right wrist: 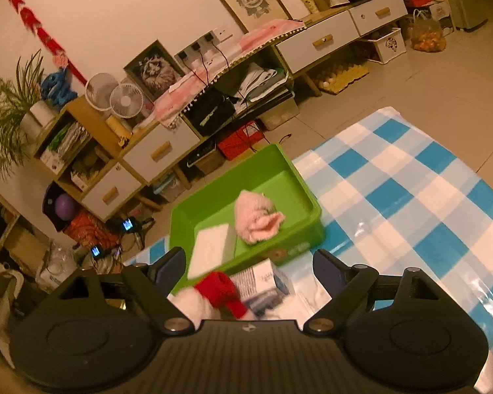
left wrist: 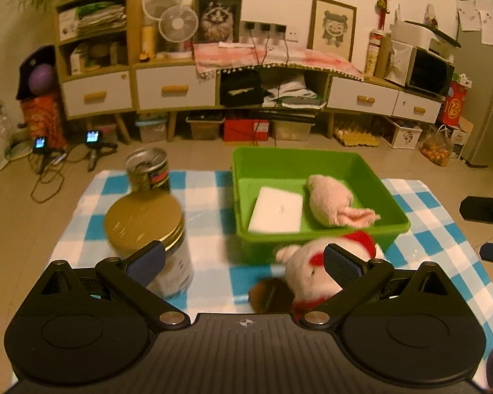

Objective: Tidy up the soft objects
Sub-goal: 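Withdraw both tools from the tub back toward the remaining toys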

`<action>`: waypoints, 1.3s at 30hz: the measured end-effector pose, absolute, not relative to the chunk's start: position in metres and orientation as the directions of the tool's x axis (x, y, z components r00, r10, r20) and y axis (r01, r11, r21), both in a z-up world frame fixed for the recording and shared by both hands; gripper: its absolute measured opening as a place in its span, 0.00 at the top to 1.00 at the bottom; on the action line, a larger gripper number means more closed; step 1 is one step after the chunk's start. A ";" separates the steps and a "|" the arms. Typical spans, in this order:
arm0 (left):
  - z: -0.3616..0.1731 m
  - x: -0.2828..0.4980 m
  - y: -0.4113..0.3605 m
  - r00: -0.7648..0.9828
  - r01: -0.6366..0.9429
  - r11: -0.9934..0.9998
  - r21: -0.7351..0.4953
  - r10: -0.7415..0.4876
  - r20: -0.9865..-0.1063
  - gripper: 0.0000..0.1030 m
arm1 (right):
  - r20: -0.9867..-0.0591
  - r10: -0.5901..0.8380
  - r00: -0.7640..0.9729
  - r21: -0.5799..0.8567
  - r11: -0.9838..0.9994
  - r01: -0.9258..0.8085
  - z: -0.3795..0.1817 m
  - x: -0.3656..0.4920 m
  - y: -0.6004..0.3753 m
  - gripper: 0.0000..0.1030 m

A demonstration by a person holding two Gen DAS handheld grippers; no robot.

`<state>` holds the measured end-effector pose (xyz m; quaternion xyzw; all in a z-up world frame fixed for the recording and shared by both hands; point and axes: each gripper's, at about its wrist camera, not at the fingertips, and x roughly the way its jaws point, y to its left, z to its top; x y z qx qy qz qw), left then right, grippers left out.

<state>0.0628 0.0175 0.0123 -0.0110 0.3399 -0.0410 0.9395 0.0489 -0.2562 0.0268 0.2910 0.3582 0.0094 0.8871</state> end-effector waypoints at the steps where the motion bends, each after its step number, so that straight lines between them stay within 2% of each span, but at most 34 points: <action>1: 0.012 0.059 0.020 0.764 0.066 0.997 -0.050 -0.083 -0.640 0.05 | -0.633 0.221 0.742 0.514 0.837 0.190 0.025 0.046 -0.256 0.54; 8: -0.001 0.031 0.033 0.744 0.085 0.996 -0.039 -0.090 -0.663 0.05 | -0.644 0.248 0.724 0.490 0.860 0.141 0.018 0.021 -0.248 0.53; 13: -0.005 0.015 0.039 0.744 0.106 0.994 -0.021 -0.093 -0.662 0.05 | -0.646 0.201 0.736 0.399 0.911 0.102 0.017 0.004 -0.235 0.52; 17: -0.013 0.006 0.043 0.729 0.122 0.992 -0.025 -0.107 -0.677 0.05 | -0.643 0.204 0.738 0.379 0.922 0.075 0.013 -0.005 -0.230 0.48; 24: -0.023 -0.008 0.051 0.725 0.136 0.991 -0.010 -0.106 -0.680 0.05 | -0.641 0.206 0.739 0.332 0.943 0.026 0.011 -0.018 -0.226 0.47; 39: -0.045 -0.031 0.058 0.752 0.136 0.987 -0.083 -0.157 -0.640 0.05 | -0.621 0.180 0.763 0.238 0.971 -0.035 -0.013 -0.046 -0.235 0.39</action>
